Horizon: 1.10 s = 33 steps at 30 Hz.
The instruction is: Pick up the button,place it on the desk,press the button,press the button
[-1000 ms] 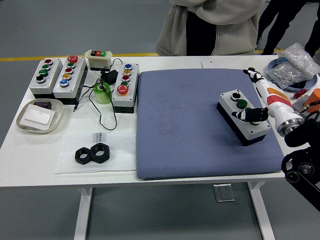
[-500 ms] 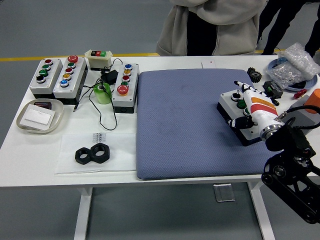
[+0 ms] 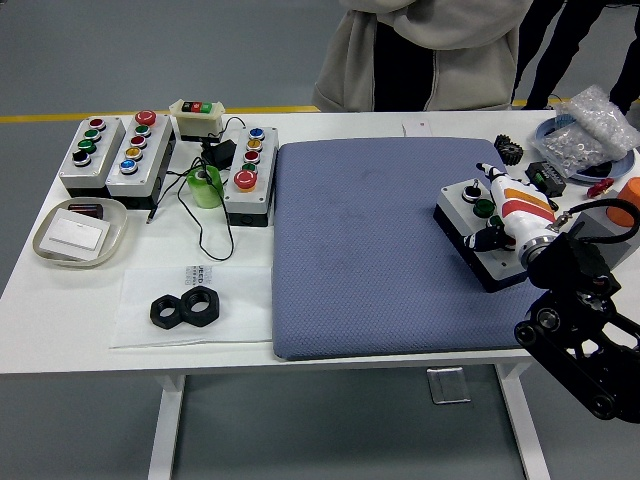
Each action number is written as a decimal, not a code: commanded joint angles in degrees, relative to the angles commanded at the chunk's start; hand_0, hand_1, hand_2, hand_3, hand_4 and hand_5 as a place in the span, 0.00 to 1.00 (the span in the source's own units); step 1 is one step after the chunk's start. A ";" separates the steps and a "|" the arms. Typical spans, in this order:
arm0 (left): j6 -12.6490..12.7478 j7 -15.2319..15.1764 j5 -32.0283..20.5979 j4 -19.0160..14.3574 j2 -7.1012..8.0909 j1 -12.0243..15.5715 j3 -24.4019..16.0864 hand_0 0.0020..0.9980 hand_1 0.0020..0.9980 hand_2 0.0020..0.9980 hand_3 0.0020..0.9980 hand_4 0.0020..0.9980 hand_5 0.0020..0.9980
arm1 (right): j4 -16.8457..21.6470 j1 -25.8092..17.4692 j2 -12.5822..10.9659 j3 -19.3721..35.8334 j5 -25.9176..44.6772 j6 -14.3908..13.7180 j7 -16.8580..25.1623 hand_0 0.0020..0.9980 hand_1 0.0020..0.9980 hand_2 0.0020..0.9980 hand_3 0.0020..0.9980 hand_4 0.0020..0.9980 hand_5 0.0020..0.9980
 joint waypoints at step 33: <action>-0.04 -0.20 -0.49 -0.03 0.07 -0.17 0.31 0.68 0.83 0.89 0.83 0.65 1.00 | -5.42 0.91 0.60 1.02 -0.79 3.16 -1.46 0.68 0.56 0.64 0.92 0.97 0.15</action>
